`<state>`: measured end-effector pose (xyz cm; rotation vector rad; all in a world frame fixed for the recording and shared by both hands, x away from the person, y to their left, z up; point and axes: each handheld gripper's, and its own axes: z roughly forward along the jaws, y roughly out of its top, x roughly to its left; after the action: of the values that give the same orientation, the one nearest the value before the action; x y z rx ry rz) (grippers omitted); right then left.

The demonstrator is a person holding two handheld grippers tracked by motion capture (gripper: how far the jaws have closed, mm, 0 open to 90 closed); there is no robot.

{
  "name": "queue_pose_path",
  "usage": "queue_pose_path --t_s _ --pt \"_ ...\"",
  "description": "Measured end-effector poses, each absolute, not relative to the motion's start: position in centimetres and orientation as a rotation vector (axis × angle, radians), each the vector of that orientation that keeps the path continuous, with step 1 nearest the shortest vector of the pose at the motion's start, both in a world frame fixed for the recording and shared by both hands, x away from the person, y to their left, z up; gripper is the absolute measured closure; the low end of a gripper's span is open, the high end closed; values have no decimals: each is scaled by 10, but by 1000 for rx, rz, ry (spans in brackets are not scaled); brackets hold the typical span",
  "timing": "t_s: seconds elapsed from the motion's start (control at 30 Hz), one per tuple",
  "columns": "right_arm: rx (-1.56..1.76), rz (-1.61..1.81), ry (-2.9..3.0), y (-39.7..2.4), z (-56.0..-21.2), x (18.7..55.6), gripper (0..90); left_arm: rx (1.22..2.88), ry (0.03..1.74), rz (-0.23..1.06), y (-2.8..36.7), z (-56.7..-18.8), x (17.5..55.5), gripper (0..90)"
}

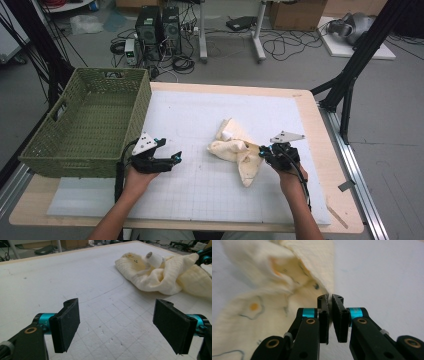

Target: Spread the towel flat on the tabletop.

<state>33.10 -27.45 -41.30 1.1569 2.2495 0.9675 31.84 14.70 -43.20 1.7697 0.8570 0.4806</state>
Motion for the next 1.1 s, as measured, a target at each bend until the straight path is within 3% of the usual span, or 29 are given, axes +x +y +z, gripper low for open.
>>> queue_pose_path --t_s 0.17,0.37,0.73,0.8,0.97,1.1 --pt "1207 949 2211 -283 -416 331 719 1770 858 480 147 -432 319 219" --pt "1044 995 2221 -266 -403 335 559 1771 853 480 146 -433 319 220" --pt "819 956 2365 -217 -405 364 518 1764 858 481 148 -432 319 220" --pt "795 930 2391 -210 -408 368 539 1762 858 481 148 -432 319 220" --pt "857 826 2352 -213 -410 377 855 1758 859 478 148 -432 319 221" --pt "935 901 2252 -230 -400 377 866 1759 861 476 149 -432 319 221"
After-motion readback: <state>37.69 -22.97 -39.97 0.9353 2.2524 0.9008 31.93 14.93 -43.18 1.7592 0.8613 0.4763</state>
